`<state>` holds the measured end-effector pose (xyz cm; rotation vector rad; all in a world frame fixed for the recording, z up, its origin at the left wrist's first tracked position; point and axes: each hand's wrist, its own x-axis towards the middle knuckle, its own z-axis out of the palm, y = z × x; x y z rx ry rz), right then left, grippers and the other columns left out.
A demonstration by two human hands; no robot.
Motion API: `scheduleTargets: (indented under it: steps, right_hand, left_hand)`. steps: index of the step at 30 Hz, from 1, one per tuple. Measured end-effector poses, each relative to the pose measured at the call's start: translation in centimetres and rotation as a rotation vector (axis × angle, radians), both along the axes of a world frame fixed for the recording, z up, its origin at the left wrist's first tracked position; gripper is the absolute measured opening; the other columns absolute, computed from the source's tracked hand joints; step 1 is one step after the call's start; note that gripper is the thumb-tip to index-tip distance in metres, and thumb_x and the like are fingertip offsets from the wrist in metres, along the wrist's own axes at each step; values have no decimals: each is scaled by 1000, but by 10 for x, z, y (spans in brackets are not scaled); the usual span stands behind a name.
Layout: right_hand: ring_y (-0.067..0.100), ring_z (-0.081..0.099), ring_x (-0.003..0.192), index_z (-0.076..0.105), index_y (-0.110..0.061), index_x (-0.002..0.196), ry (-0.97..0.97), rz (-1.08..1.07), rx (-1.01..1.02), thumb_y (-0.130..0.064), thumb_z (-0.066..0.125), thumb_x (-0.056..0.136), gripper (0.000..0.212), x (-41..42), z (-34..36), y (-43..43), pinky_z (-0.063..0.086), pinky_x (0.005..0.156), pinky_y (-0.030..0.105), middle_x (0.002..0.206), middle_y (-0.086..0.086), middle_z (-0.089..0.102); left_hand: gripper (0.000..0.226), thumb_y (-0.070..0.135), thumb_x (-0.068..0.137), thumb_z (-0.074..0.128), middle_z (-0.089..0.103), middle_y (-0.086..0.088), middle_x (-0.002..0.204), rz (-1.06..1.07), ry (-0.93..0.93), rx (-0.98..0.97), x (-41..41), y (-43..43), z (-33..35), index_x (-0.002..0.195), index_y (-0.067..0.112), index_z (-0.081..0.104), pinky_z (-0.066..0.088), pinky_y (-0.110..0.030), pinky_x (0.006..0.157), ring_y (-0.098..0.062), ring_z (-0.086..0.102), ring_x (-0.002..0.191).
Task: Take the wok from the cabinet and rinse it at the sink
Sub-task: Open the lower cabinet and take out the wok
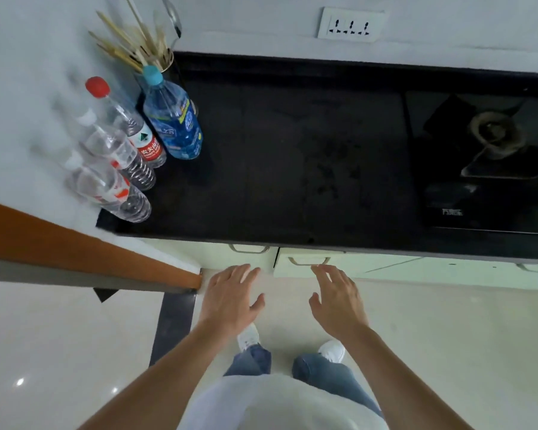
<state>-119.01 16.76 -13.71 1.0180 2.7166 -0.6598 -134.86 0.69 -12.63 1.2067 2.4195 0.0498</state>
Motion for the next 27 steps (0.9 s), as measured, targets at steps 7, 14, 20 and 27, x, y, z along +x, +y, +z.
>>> scheduleTargets:
  steps: [7, 14, 20, 27]
  right_hand:
    - [36, 66, 112, 64, -7, 126, 48, -83, 39, -7, 79, 75, 53, -37, -39, -9, 50, 101, 48, 126, 16, 68]
    - [35, 63, 118, 61, -8, 129, 62, -134, 89, -10, 81, 74, 58, -51, -88, -20, 39, 110, 44, 128, 15, 67]
    - [37, 61, 121, 60, -2, 127, 87, -152, 134, -5, 78, 74, 56, -52, -112, -23, 22, 117, 47, 124, 17, 68]
    - [35, 60, 108, 62, 0, 119, 181, -152, 88, -7, 72, 75, 45, -38, -116, -33, 46, 107, 54, 110, 17, 67]
  left_hand:
    - [60, 55, 89, 48, 43, 0, 151, -47, -3, 13, -36, 24, -40, 142, 27, 44, 37, -39, 110, -23, 43, 137]
    - [69, 55, 91, 42, 41, 0, 153, -108, 11, 57, -45, 33, -82, 149, 19, 32, 35, -36, 111, -19, 44, 136]
    - [67, 50, 93, 45, 44, -2, 150, -120, 2, 127, -46, 31, -106, 149, 16, 32, 27, -37, 117, -20, 42, 137]
    - [58, 41, 91, 55, 56, -5, 136, -60, -15, 177, -28, 13, -113, 140, 13, 46, 36, -40, 114, -23, 48, 128]
